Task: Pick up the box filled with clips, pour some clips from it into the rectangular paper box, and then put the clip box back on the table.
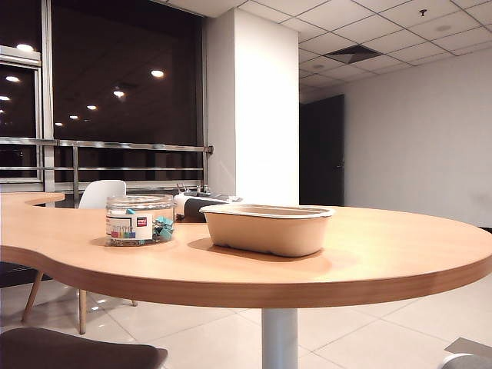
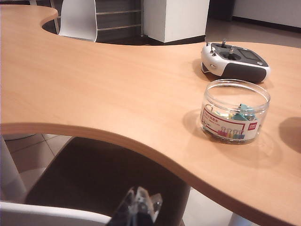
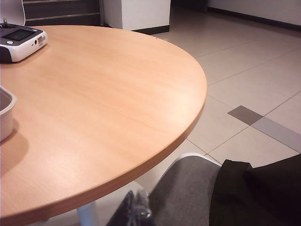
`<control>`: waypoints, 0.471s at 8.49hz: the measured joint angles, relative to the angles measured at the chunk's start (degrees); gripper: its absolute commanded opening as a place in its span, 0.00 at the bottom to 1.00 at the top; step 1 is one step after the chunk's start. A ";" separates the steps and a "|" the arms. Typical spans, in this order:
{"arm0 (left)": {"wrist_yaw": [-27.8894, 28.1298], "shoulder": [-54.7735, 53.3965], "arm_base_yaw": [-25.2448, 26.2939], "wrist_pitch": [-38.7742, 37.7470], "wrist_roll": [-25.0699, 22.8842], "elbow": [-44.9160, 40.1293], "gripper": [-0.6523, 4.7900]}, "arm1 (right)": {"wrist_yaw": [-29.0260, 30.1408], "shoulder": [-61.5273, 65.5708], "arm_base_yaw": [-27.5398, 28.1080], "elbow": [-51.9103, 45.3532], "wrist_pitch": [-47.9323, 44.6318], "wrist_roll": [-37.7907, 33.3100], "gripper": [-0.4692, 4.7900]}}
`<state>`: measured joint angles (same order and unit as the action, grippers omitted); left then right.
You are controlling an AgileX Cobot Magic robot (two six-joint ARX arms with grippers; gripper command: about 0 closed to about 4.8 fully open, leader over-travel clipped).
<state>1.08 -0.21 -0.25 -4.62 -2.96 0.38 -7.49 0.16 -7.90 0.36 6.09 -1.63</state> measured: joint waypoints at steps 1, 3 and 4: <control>-0.02 0.00 0.00 0.00 0.00 0.00 0.11 | 0.00 0.00 0.00 0.00 0.00 0.00 0.09; 0.00 0.00 0.00 0.00 0.00 0.00 0.11 | 0.00 0.00 -0.04 0.00 0.98 0.00 0.09; -0.02 0.00 0.00 0.00 0.00 0.00 0.11 | 1.11 0.00 -0.04 0.00 0.00 0.00 0.09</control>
<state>1.06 -0.21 -0.25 -4.62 -2.96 0.38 -6.37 0.16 -7.94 0.36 6.09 -1.63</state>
